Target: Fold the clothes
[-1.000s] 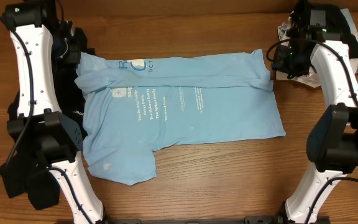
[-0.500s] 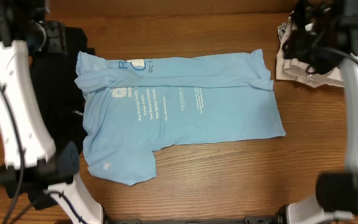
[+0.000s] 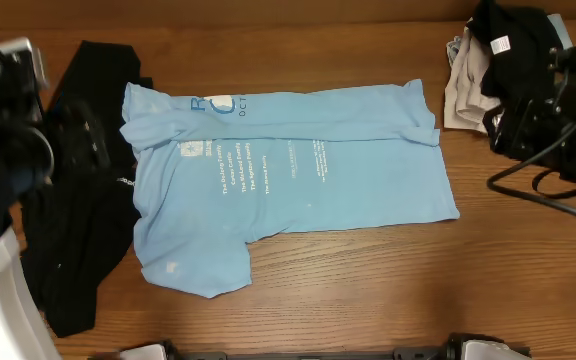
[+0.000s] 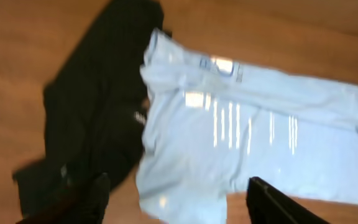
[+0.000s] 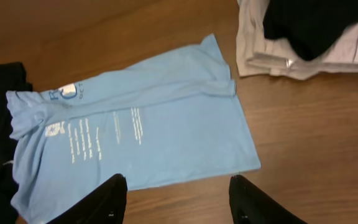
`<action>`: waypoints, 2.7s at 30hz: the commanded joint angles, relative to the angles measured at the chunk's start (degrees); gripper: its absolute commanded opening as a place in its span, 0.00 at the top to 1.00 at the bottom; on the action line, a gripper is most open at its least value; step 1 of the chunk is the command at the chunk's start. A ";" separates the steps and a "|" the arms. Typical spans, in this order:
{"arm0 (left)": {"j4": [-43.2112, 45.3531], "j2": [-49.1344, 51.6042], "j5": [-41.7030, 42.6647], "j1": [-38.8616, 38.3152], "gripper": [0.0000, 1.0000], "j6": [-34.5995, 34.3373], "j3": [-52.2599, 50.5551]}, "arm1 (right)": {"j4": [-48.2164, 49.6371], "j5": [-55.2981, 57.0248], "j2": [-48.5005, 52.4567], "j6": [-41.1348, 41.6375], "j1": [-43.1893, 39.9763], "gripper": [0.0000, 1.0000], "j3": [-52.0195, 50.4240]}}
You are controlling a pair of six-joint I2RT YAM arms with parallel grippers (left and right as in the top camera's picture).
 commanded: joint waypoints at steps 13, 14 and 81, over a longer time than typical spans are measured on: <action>17.53 -21.46 -0.81 -0.37 0.21 -12.20 -56.57 | 1.97 -0.46 -1.70 1.22 -0.20 0.43 -16.20; 19.08 -21.62 -0.74 -0.37 0.21 -12.83 -60.04 | 2.80 -0.66 -1.70 1.22 -0.20 0.43 -17.51; 41.53 6.97 4.85 -25.14 0.50 -31.87 -86.38 | 11.58 2.12 -0.72 1.16 -0.22 0.32 -22.49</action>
